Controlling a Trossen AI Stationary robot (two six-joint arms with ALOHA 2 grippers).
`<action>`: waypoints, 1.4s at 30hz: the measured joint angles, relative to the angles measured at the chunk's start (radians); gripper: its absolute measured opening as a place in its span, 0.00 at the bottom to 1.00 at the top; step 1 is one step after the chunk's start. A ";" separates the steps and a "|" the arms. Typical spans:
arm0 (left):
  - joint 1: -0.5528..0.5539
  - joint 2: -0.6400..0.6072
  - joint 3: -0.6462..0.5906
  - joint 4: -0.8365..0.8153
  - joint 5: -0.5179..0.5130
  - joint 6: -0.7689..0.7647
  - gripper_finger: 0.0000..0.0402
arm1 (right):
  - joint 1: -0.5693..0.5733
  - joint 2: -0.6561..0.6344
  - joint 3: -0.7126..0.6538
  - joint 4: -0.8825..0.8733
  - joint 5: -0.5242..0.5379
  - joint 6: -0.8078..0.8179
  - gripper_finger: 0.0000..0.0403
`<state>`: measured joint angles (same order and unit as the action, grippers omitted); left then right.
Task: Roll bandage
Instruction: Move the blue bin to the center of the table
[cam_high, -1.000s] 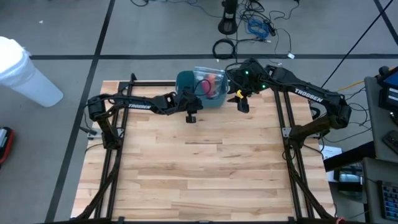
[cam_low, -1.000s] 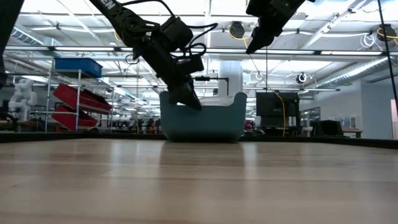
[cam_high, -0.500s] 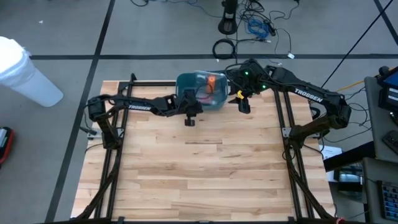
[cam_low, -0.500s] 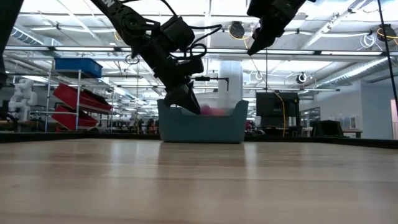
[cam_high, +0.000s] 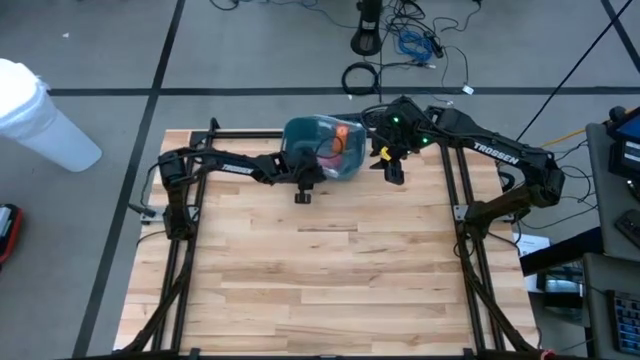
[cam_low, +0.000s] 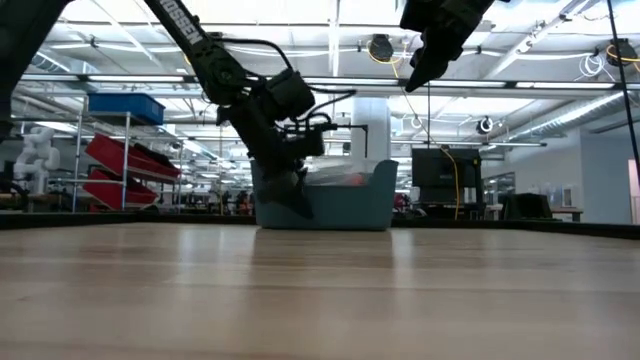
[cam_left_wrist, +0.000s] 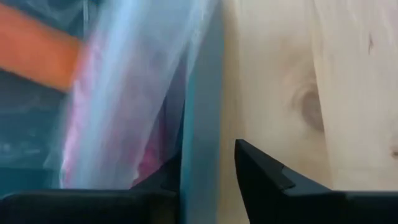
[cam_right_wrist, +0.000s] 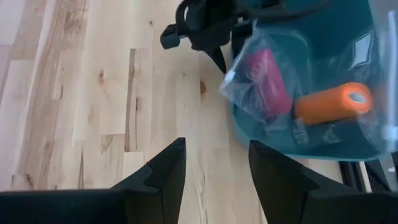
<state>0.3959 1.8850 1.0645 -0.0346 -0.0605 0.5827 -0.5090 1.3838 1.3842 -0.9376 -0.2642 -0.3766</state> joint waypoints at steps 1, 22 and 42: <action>-0.004 0.007 0.000 -0.002 -0.003 0.000 0.27 | 0.000 0.000 0.000 -0.001 0.000 0.002 0.40; -0.294 -0.049 0.000 -0.096 -0.005 -0.347 0.06 | 0.001 0.000 0.000 -0.126 0.001 0.073 0.02; -0.646 -0.050 0.136 -0.083 -0.150 -0.703 0.28 | 0.384 -0.348 -0.382 0.206 0.037 0.441 0.19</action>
<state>-0.2501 1.8347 1.2003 -0.1175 -0.2110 -0.1205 -0.1248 1.0363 1.0020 -0.7315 -0.2268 0.0644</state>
